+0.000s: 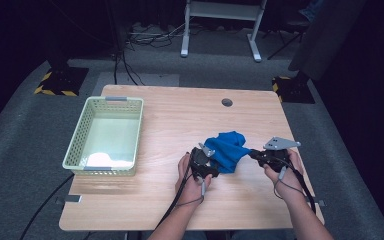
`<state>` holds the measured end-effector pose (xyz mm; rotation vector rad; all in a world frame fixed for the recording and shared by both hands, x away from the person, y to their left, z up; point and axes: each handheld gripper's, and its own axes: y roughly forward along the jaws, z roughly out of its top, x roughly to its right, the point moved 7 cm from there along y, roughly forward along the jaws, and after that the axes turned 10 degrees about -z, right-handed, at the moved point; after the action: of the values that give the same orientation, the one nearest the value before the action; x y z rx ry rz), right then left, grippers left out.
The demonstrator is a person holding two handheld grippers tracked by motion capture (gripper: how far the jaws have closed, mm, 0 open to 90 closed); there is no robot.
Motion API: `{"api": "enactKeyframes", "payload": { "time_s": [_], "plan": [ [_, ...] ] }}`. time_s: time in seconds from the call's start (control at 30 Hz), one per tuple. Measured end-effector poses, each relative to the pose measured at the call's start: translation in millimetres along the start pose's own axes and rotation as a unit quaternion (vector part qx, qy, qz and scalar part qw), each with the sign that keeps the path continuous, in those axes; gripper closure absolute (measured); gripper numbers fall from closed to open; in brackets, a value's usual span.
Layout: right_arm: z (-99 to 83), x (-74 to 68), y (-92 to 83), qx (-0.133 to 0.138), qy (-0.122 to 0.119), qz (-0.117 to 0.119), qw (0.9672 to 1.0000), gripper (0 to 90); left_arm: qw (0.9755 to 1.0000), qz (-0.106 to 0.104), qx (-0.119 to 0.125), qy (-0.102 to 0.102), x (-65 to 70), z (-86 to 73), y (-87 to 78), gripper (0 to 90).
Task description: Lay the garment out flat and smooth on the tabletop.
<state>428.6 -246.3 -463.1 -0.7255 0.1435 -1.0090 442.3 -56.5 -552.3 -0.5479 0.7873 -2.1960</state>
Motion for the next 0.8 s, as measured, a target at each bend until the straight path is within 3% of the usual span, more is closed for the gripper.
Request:
{"api": "enactKeyframes", "payload": {
  "time_s": [0.37, 0.53, 0.63, 0.67, 0.77, 0.8],
  "plan": [
    [-16.0, 31.3, -20.8, -0.014, 0.009, -0.037, 0.9992, 87.3, 1.0, 0.0, 0.0, -0.001, 0.0, 0.0, 0.0, 20.7],
    [-38.8, 52.7, -34.4, -0.033, 0.023, -0.06, 0.9974, 87.2, 1.0, 0.0, 0.0, 0.0, 0.0, 0.0, 0.0, 20.7],
    [-60.3, 65.6, -49.4, -0.052, 0.036, -0.082, 0.9946, 85.9, 1.0, 0.001, 0.0, 0.0, -0.1, 0.0, 0.0, 20.7],
    [-68.2, 69.2, -55.6, -0.061, 0.043, -0.09, 0.9932, 83.2, 1.0, 0.001, 0.0, 0.0, -0.1, 0.0, 0.0, 20.7],
    [-90.9, 78.2, -75.4, -0.094, 0.063, -0.111, 0.9874, 54.2, 1.0, 0.001, 0.0, -0.001, 0.0, 0.0, 0.0, 20.7],
    [-95.9, 80.7, -81.3, -0.096, 0.071, -0.116, 0.986, 49.6, 1.0, 0.0, 0.0, -0.002, 0.1, 0.0, 0.0, 20.7]
  ]
}}
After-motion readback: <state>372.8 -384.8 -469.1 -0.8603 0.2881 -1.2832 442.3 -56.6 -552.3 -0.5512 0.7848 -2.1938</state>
